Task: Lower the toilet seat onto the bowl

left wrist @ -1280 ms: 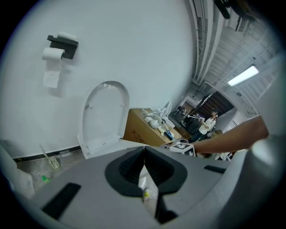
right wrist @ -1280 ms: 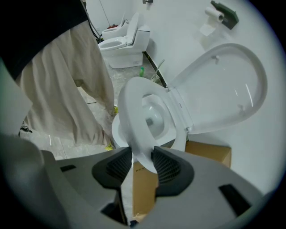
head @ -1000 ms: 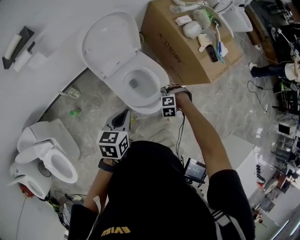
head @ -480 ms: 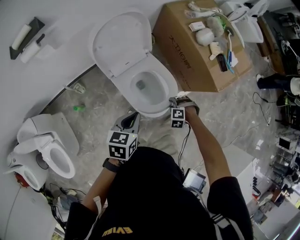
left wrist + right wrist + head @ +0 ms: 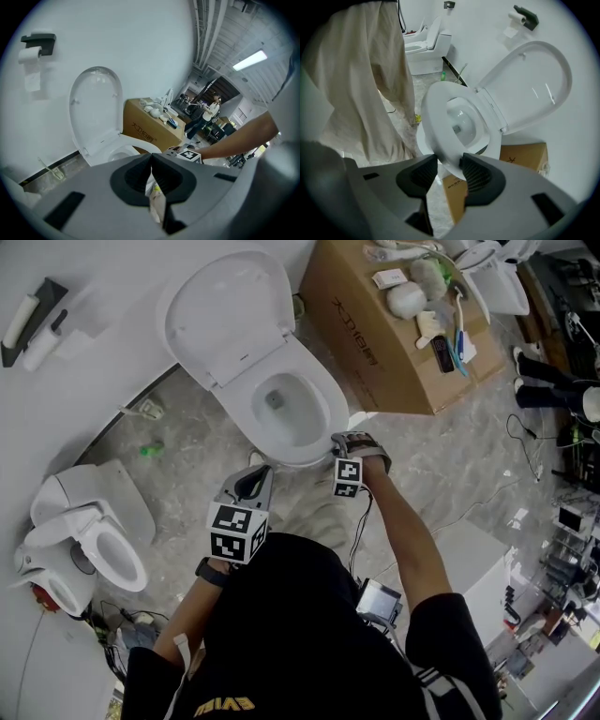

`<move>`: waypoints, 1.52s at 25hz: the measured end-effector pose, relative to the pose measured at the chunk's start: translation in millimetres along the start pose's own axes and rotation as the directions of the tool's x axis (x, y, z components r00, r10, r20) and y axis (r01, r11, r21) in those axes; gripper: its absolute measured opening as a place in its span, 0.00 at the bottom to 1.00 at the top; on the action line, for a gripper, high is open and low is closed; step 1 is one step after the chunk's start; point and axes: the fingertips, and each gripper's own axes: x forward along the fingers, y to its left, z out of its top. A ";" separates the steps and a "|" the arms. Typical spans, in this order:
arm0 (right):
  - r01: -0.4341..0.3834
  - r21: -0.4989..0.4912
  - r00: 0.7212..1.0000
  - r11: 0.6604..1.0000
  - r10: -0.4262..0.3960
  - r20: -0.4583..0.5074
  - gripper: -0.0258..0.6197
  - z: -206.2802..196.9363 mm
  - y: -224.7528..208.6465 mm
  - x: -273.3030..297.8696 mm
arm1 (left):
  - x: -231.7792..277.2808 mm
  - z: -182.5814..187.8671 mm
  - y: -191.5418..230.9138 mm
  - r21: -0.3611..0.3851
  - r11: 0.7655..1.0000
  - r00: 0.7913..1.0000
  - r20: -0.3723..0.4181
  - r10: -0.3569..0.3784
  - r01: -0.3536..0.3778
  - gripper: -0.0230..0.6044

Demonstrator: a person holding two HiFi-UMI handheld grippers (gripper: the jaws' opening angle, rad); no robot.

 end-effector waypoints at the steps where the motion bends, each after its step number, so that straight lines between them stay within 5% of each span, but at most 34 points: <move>1: 0.000 -0.001 1.000 1.000 0.000 0.003 0.29 -0.1 1.6 1.8 | 1.7 -0.4 -1.2 0.000 1.000 1.000 -0.003 -0.001 0.001 0.06; 10: -0.006 -0.016 1.000 1.000 0.006 -0.004 0.30 -6.2 17.3 16.1 | 14.3 5.0 -19.4 0.103 0.994 0.999 -0.016 -0.029 0.030 0.06; 38: -0.031 0.010 0.998 0.999 0.031 -0.055 0.31 -18.9 55.6 60.5 | 25.5 -27.6 -8.7 0.045 0.999 0.995 -0.104 0.009 -0.004 0.06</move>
